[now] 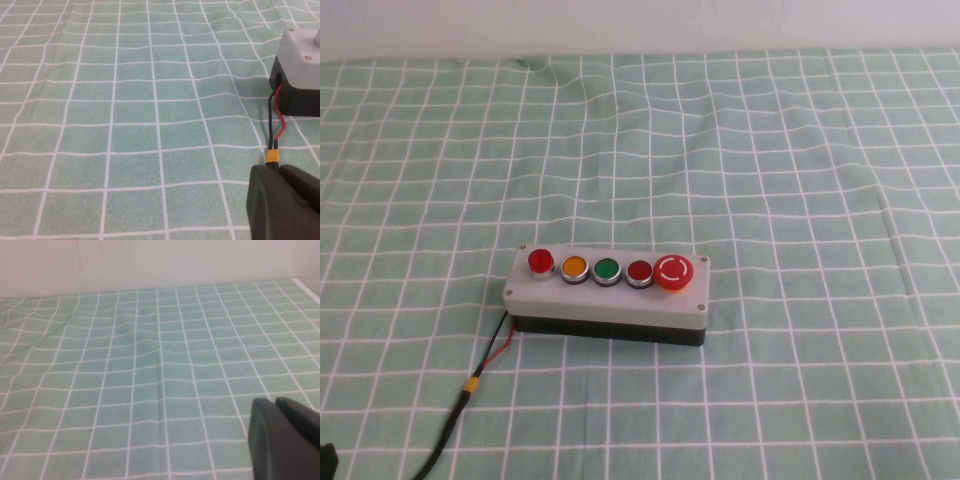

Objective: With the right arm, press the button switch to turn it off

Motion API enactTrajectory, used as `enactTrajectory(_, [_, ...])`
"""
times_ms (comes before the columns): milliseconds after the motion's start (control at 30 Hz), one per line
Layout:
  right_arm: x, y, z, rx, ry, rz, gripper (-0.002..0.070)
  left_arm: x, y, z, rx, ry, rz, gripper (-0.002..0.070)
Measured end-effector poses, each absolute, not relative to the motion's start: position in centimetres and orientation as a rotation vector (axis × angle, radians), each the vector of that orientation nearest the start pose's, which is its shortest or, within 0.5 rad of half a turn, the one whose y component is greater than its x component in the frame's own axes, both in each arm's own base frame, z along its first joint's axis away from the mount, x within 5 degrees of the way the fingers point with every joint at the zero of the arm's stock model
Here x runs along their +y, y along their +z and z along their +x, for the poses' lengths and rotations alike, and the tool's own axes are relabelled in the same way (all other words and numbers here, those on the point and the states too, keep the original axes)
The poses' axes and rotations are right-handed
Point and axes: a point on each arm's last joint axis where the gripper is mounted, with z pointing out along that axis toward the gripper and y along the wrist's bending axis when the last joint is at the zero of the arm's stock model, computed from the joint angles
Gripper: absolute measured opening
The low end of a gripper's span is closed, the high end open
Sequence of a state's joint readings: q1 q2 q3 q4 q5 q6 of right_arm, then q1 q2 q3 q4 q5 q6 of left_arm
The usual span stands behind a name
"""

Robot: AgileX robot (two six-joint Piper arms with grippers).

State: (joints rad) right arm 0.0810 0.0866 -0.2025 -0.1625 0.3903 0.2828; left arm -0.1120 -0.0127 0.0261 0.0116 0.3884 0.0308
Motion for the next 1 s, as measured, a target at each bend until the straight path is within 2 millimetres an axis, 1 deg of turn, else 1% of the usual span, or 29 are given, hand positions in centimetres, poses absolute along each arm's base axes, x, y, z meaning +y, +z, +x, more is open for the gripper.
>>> enactTrajectory(167, [-0.2, 20.8, 5.0, 1.779, 0.085, 0.106, -0.0016, -0.5, 17.0, 5.2, 1.880, -0.044, 0.142, -0.0003])
enactTrajectory(333, [-0.2, 18.1, 5.2, 1.852, 0.076, 0.106, -0.0016, -0.5, 17.0, 5.2, 1.880, -0.044, 0.142, -0.0003])
enactTrajectory(400, [-0.2, 17.3, 5.3, 1.872, 0.077, 0.107, -0.0016, -0.5, 17.0, 5.2, 1.880, -0.044, 0.142, -0.0003])
enactTrajectory(1000, [-0.2, 17.3, 5.3, 1.852, 0.086, 0.105, -0.0016, -0.5, 17.0, 5.2, 1.880, -0.044, 0.142, -0.0003])
